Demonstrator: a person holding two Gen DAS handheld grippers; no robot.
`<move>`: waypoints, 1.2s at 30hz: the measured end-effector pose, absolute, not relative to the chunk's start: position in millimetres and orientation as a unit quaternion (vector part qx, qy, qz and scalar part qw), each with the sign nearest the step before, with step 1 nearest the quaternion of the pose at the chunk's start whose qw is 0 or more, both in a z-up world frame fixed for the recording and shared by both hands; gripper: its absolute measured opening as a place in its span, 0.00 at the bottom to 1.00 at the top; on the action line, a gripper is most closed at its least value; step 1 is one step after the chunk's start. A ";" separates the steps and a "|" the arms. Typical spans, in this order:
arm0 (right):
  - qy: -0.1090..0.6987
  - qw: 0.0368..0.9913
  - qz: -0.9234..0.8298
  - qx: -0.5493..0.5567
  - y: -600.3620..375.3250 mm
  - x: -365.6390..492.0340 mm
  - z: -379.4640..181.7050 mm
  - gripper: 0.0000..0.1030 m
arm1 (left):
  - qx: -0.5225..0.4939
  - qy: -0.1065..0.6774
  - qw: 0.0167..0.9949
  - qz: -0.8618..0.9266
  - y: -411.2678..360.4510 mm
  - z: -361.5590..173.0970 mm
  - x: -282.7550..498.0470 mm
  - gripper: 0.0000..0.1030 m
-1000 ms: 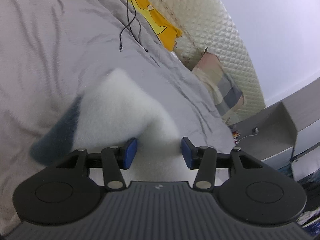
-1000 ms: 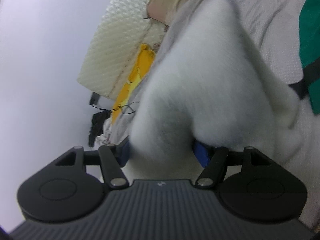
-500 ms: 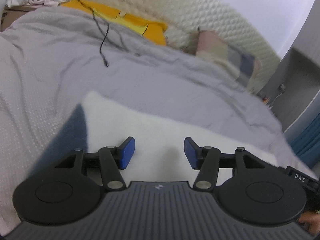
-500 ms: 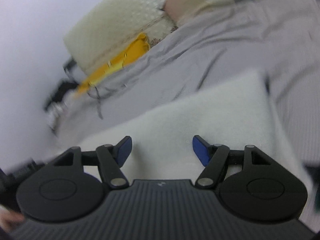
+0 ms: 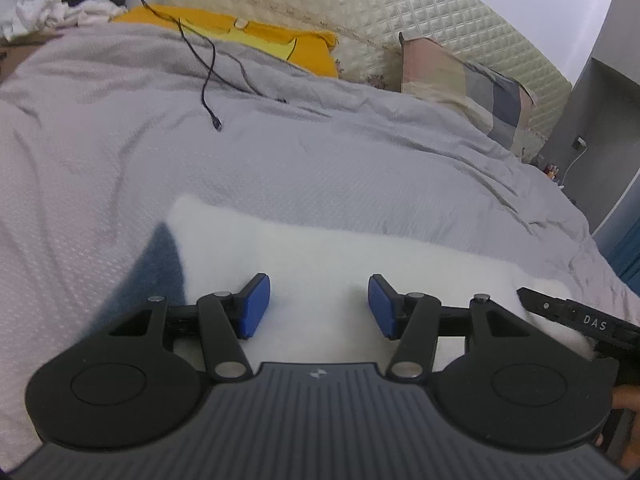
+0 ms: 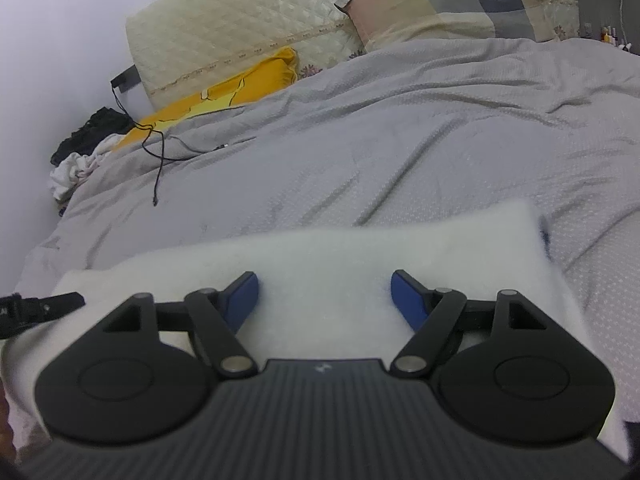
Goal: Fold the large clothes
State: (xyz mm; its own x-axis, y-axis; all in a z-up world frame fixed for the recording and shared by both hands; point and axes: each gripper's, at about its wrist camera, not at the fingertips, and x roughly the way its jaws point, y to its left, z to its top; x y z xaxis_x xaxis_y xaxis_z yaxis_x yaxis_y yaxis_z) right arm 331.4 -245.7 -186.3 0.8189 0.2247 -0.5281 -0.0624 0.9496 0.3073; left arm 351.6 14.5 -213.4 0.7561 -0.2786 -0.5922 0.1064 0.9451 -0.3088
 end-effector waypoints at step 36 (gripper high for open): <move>0.330 0.900 0.098 0.269 -230.7 206.1 -165.5 1.00 | -0.065 0.330 0.937 -0.095 -21.6 -212.7 297.0 0.66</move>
State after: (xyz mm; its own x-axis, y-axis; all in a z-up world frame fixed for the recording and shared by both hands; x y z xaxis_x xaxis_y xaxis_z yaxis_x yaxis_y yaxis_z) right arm 206.1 -230.7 -165.5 0.7630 0.3530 -0.5415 0.0018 0.8366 0.5479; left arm 297.0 -21.6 -212.7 0.7638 -0.2213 -0.6064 0.1360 0.9735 -0.1839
